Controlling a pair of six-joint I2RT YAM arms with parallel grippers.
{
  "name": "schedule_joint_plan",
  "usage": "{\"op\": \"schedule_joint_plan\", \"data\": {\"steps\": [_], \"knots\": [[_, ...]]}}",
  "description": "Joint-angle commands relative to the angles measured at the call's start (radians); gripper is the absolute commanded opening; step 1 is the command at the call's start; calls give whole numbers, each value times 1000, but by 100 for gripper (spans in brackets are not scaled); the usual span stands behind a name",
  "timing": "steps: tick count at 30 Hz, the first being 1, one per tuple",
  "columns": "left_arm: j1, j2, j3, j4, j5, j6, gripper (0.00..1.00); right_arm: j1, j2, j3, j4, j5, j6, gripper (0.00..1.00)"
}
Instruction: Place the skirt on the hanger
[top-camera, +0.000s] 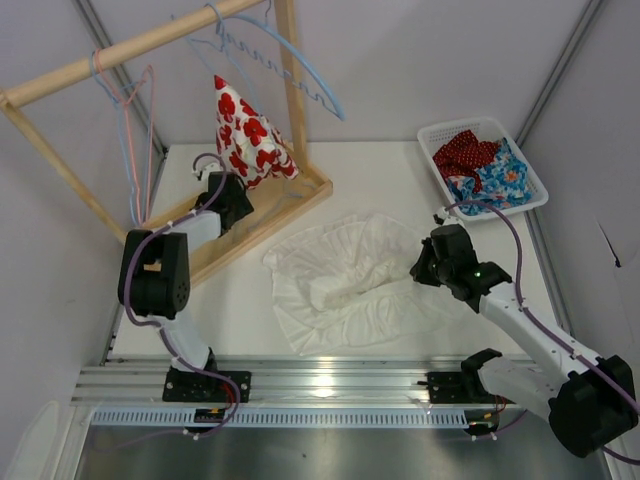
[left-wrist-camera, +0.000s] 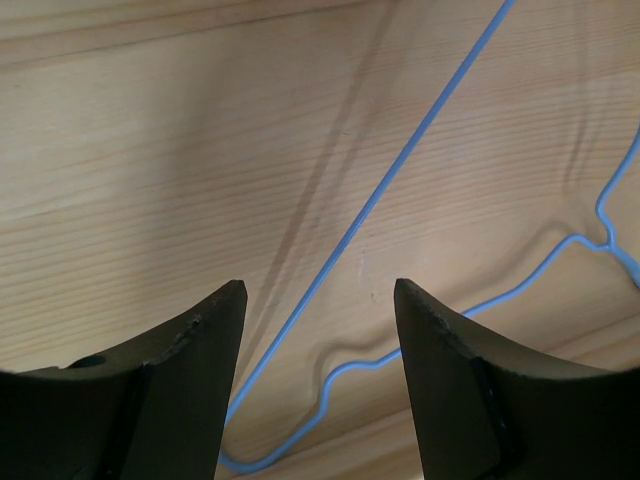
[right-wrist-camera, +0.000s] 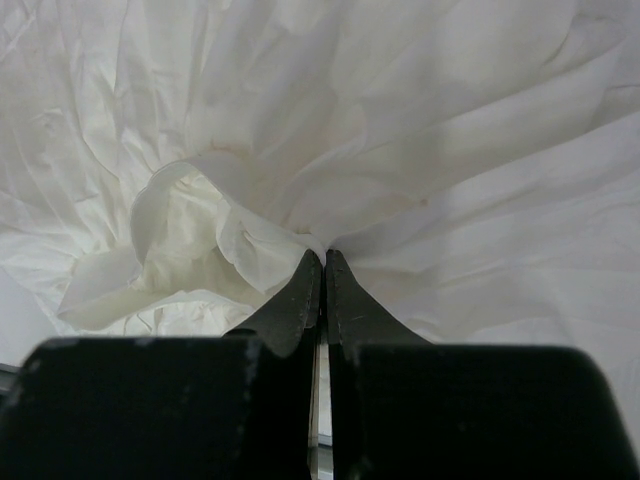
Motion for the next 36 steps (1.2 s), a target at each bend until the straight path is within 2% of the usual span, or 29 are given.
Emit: {"op": "schedule_joint_plan", "data": {"steps": [1,8,13,18,20,21,22,25,36], "knots": [[3,58,127,-111,60,-35,67,-5,15,48,39,-13,-5,0],[9,143,198,-165,71,-46,67,-7,36,48,58,-31,15,0],[41,192,195,-158,145,-95,66,-5,21,43,48,-16,23,0],[49,215,202,-109,200,-101,53,-8,22,46,42,-13,27,0],[52,227,209,-102,215,-95,43,-8,27,45,41,-13,34,0],[55,230,212,-95,241,-92,36,-8,29,45,39,-10,35,0],[55,230,212,-89,249,-92,21,-7,30,45,39,-8,43,0],[62,211,192,-61,260,-98,2,-7,29,43,45,-2,52,0],[84,-18,132,-32,379,-119,0,-7,4,22,53,-7,66,0]]}}
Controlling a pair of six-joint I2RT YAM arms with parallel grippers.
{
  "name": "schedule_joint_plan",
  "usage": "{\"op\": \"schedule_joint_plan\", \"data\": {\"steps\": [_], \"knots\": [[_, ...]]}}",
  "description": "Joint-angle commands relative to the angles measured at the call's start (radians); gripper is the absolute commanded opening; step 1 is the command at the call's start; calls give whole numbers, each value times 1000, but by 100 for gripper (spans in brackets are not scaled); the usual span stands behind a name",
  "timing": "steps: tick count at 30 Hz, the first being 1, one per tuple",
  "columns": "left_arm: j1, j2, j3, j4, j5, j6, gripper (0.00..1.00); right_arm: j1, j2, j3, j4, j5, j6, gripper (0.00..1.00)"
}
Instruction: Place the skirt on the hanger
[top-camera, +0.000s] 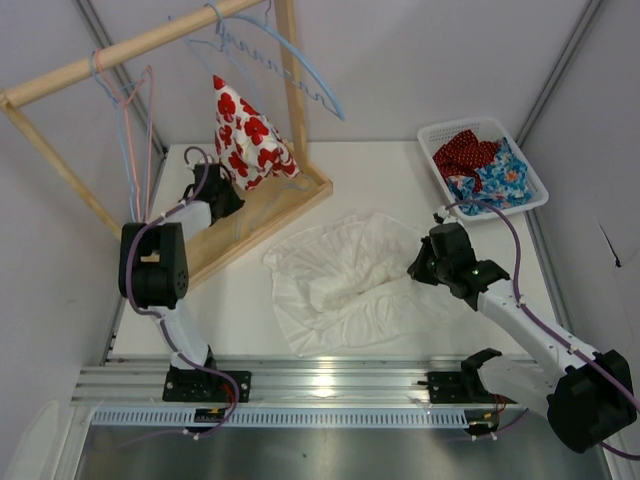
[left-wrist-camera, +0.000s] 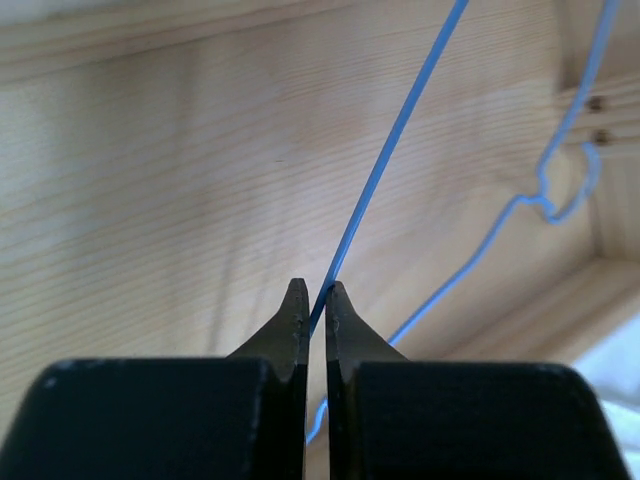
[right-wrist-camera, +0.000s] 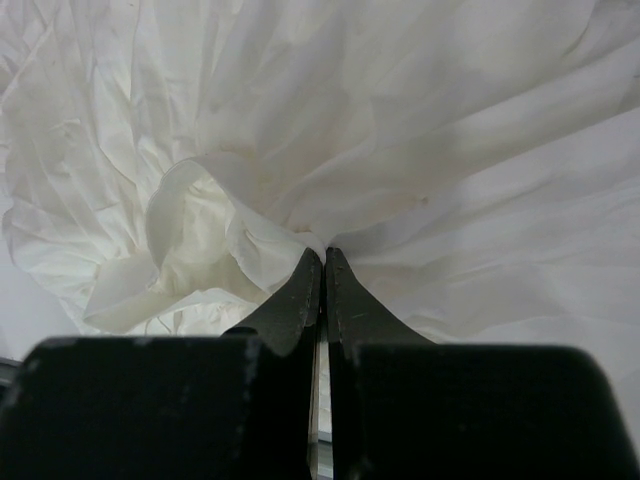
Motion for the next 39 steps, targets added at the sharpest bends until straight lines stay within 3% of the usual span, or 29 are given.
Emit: {"op": "schedule_joint_plan", "data": {"steps": [1,14,21,29,31,35,38,39], "knots": [[-4,-141,-12,20,110,-89,0,-1,-35,14,35,10,22,0],[-3,-359,-146,11,216,-145,0,-5,-135,-46,24,24,41,0],[-10,-517,-326,-16,219,-171,0,-4,-161,-65,12,24,45,0],[-125,-877,-635,-234,-67,-230,0,-4,-170,-73,-4,12,33,0],[-139,-986,-678,-266,-106,-235,0,-5,-167,-78,1,6,27,0],[-162,-1060,-742,-328,-141,-224,1,-4,-152,-81,7,-27,18,0],[-171,-1045,-753,-378,-175,-217,14,-2,-137,-78,12,-42,12,0],[-171,-1040,-746,-401,-202,-221,46,-2,-135,-79,13,-45,13,0]]}}
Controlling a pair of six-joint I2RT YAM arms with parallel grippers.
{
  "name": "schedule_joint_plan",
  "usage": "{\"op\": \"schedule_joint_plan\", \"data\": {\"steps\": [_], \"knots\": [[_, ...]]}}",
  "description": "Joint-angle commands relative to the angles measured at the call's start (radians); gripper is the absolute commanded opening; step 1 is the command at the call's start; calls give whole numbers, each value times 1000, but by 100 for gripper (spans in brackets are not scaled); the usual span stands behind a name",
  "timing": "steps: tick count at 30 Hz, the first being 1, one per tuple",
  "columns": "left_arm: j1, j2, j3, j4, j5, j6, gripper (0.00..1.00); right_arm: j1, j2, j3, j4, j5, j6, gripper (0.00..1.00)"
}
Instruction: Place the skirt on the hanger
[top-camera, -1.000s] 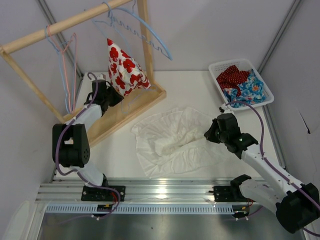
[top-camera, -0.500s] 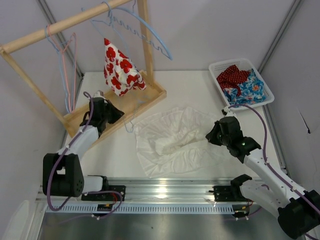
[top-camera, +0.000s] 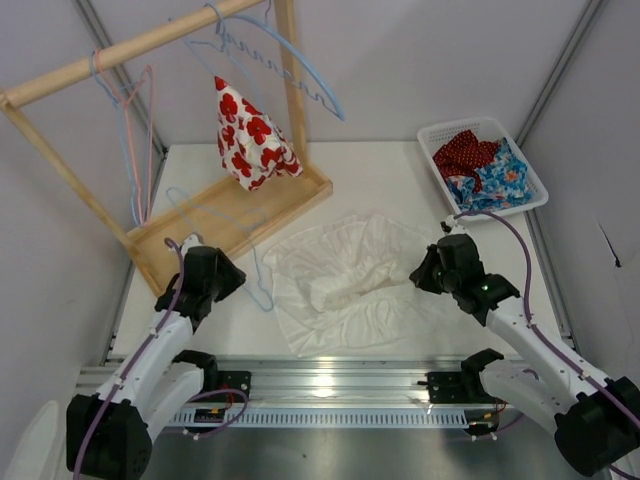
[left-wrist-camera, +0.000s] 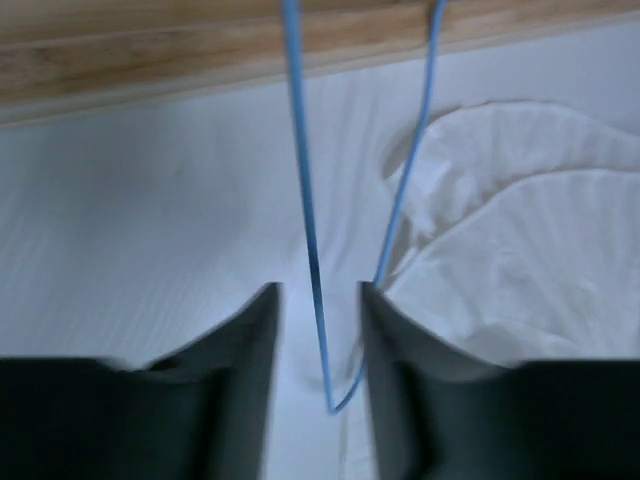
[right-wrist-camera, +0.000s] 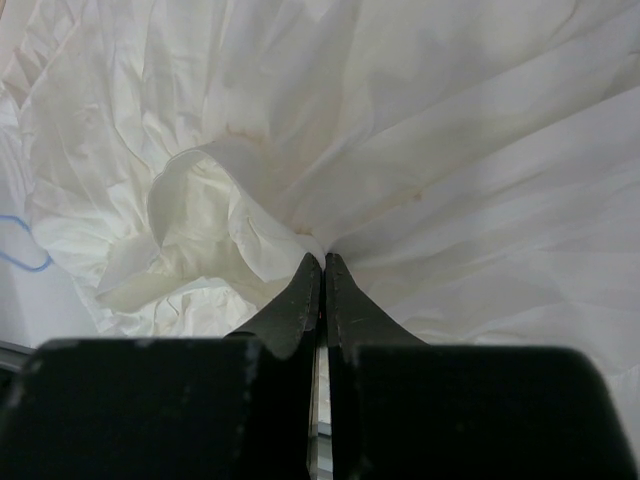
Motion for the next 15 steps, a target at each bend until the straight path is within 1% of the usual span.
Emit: {"op": "schedule_joint_plan", "data": {"steps": [1,2,3,4,6,9,10,11,12,13,14,15], "knots": [[-13,12,-5,-131,-81,-19,59,-2,8,0,22,-26,-15,0],[-13,0,1,-152,-98,-32,67,-2,6,-2,20,-24,-11,0],[-14,-11,7,-175,-134,-36,82,-2,5,0,19,-24,-14,0],[-14,-27,14,-211,-156,-38,90,-2,2,-2,17,-21,-15,0],[-17,-84,30,-235,-191,-9,91,-2,0,1,14,-20,-22,0],[-54,-112,102,-288,-274,51,88,-2,9,0,14,-20,-26,0],[-83,-107,166,-312,-317,60,87,-4,12,0,17,-23,-28,0],[-98,-97,191,-350,-328,74,84,-4,20,0,18,-23,-28,0],[-117,-78,213,-369,-339,73,83,-5,23,0,20,-24,-28,0],[-164,-71,266,-384,-363,59,81,-5,24,0,20,-23,-28,0],[-190,-65,277,-396,-380,50,80,-4,28,0,19,-21,-29,0],[-244,-51,297,-394,-397,40,80,-5,28,-3,20,-18,-29,0]]}}
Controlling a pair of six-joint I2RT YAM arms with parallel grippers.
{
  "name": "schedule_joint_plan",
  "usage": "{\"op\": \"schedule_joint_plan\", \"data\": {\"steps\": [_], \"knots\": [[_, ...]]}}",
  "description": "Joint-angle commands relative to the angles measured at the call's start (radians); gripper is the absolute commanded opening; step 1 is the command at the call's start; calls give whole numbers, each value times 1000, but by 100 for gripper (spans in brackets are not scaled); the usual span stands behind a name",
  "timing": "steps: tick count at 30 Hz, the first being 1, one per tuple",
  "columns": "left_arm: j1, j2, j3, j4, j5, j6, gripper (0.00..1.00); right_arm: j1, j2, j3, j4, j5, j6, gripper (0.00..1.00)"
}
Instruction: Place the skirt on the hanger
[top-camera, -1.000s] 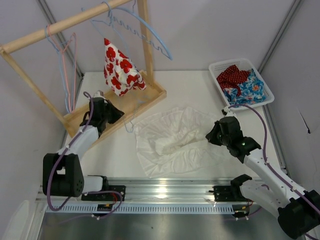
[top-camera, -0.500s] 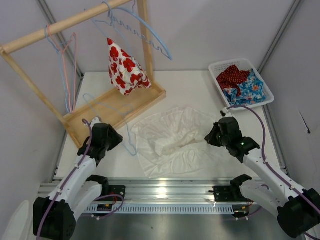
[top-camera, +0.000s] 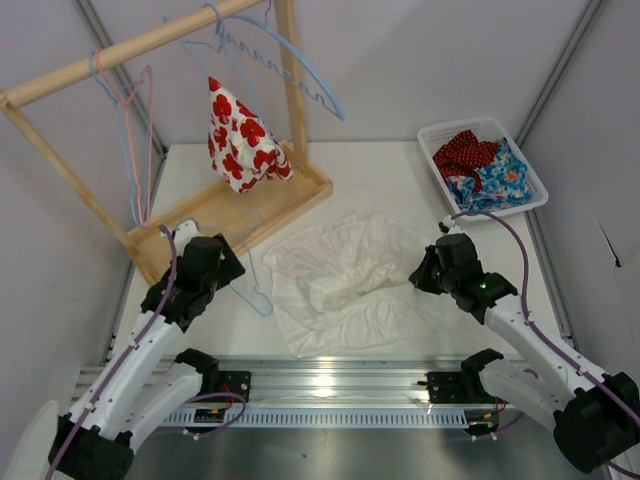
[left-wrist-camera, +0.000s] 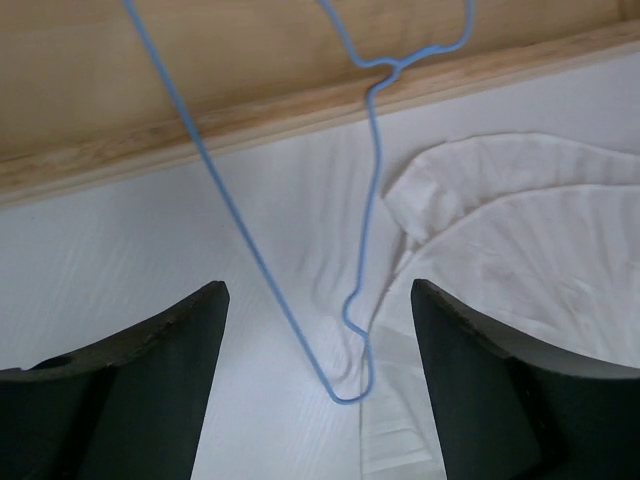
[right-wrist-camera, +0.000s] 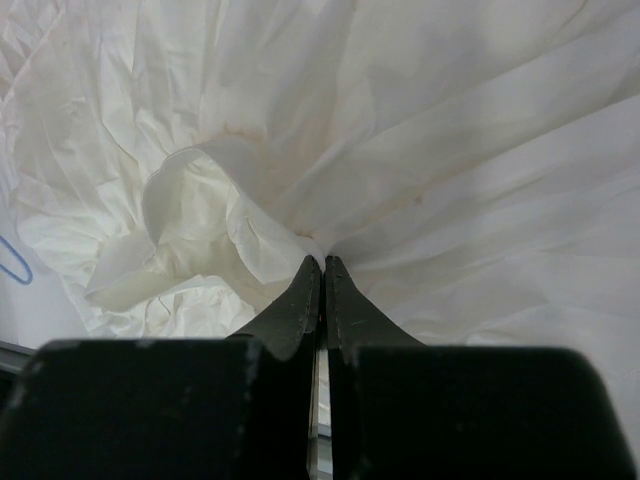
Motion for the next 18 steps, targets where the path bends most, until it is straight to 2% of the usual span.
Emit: {"op": "schedule_joint_plan", "data": {"steps": [1,6,12,18], "knots": [[-118,32,90,-45,-121,6,79,-3,1,-5,21,-3,-16,0],[-156,227,90,78,-130,6,77,-4,10,-7,24,-8,-27,0],[-160,413,106,209,-239,64,76,-14,-22,-15,-11,21,-33,0],[-158,591,176,335,-217,130,69,-49,-42,-21,-23,18,-42,0]]}}
